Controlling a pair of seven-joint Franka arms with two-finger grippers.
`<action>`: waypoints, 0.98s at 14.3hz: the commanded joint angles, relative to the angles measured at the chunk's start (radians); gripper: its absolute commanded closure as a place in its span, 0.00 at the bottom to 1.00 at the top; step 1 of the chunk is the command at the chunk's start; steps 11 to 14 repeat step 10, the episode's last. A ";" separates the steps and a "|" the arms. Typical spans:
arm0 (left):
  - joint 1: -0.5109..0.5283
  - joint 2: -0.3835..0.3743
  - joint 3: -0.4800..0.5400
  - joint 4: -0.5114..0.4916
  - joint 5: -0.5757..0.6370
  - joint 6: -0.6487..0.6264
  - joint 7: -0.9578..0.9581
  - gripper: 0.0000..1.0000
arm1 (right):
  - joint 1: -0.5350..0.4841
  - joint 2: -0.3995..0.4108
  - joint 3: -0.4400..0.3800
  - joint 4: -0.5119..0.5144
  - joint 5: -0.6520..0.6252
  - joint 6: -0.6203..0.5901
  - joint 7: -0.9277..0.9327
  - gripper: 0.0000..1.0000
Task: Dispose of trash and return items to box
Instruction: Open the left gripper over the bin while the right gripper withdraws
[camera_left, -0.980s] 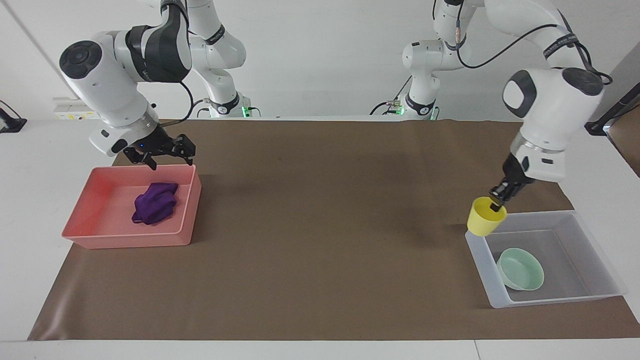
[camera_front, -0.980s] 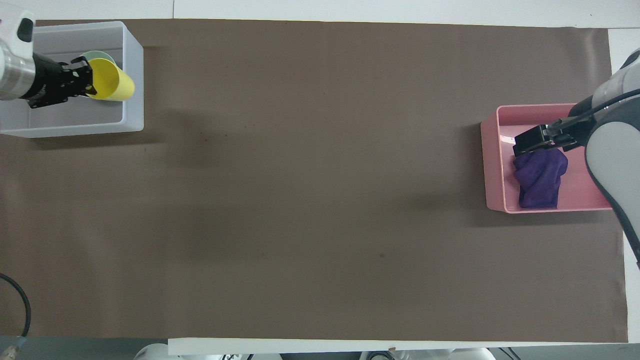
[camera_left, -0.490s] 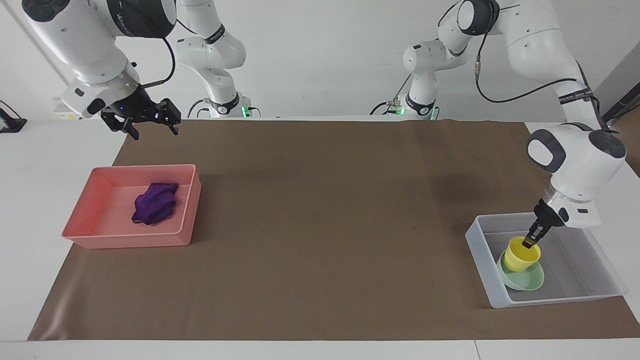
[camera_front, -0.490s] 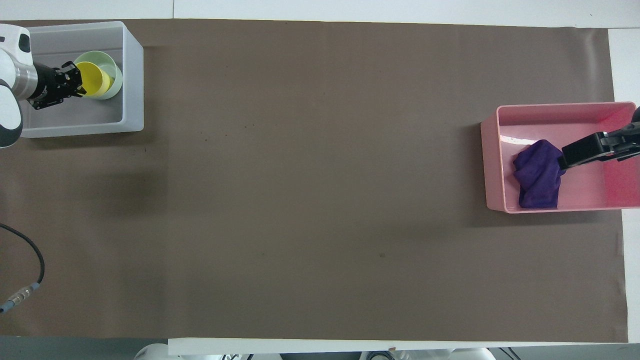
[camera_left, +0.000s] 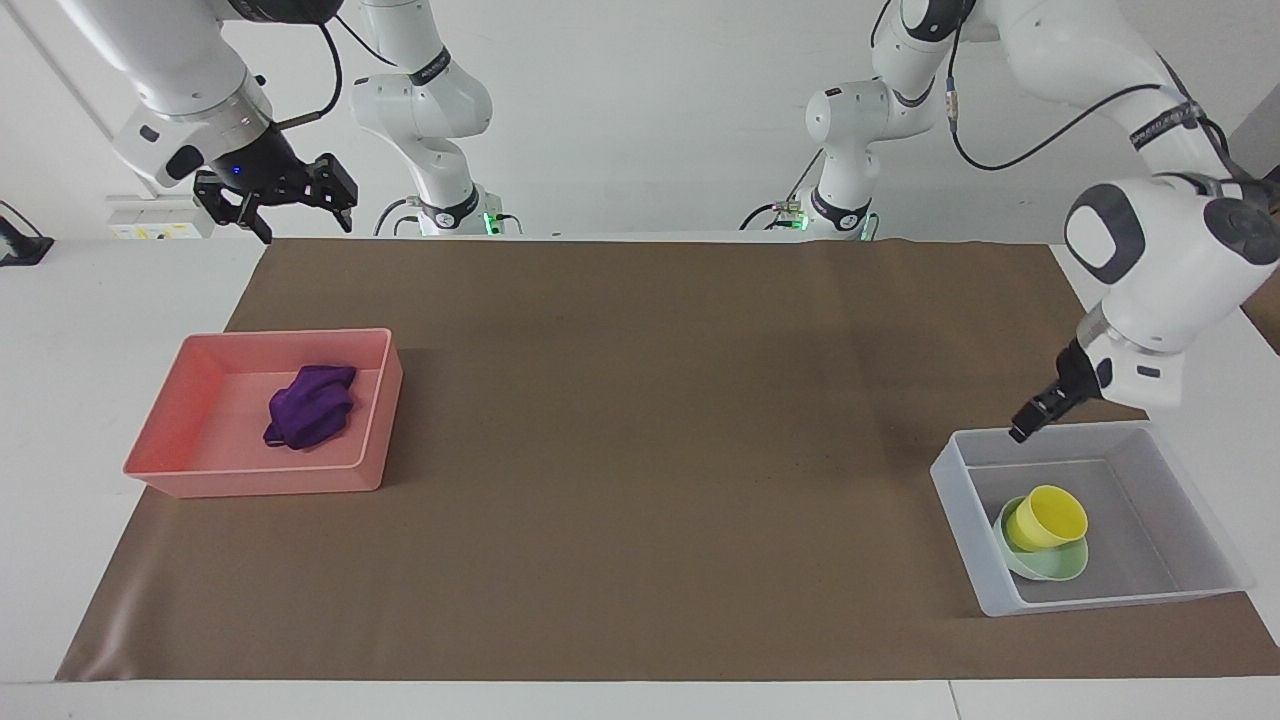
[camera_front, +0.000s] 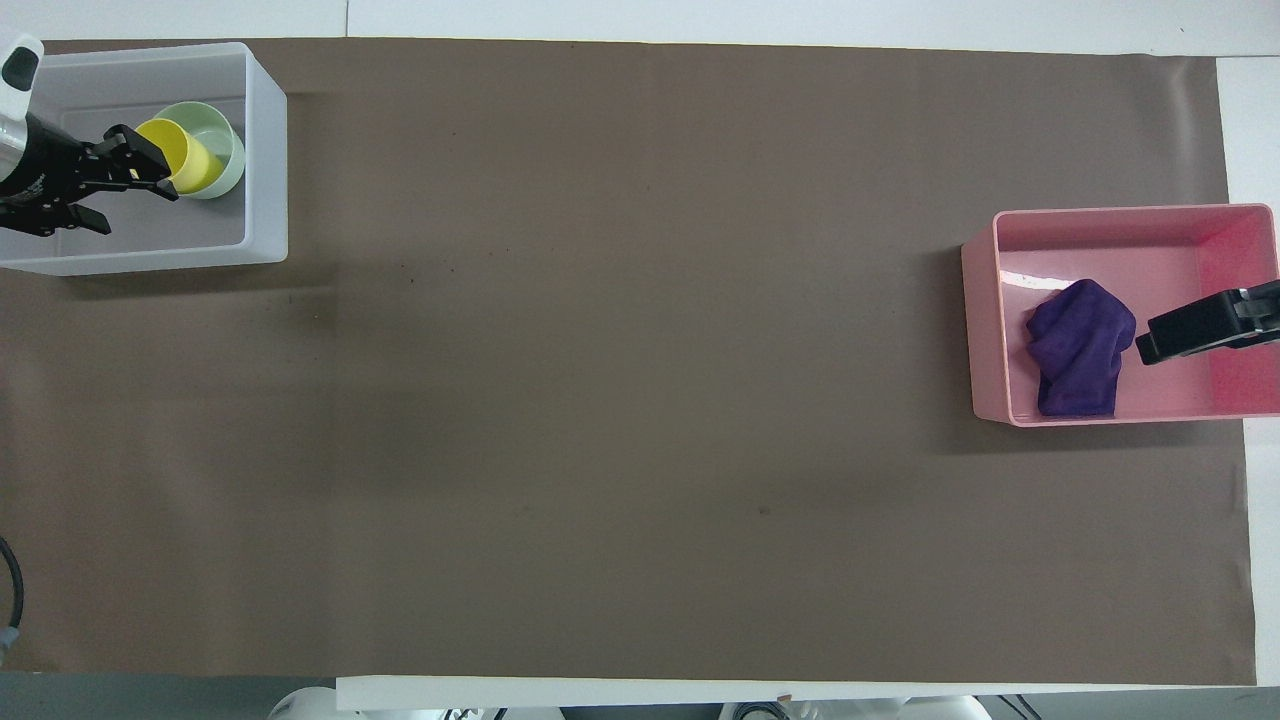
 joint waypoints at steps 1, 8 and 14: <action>-0.057 -0.214 0.012 -0.205 0.022 -0.034 0.039 0.00 | -0.004 -0.013 0.002 -0.019 0.002 0.000 -0.019 0.00; -0.033 -0.222 0.019 0.005 0.006 -0.189 0.409 0.00 | -0.013 -0.012 0.001 -0.017 0.002 0.007 -0.011 0.00; -0.026 -0.192 0.021 0.056 0.000 -0.214 0.409 0.00 | -0.013 -0.012 0.001 -0.017 0.002 0.014 -0.011 0.00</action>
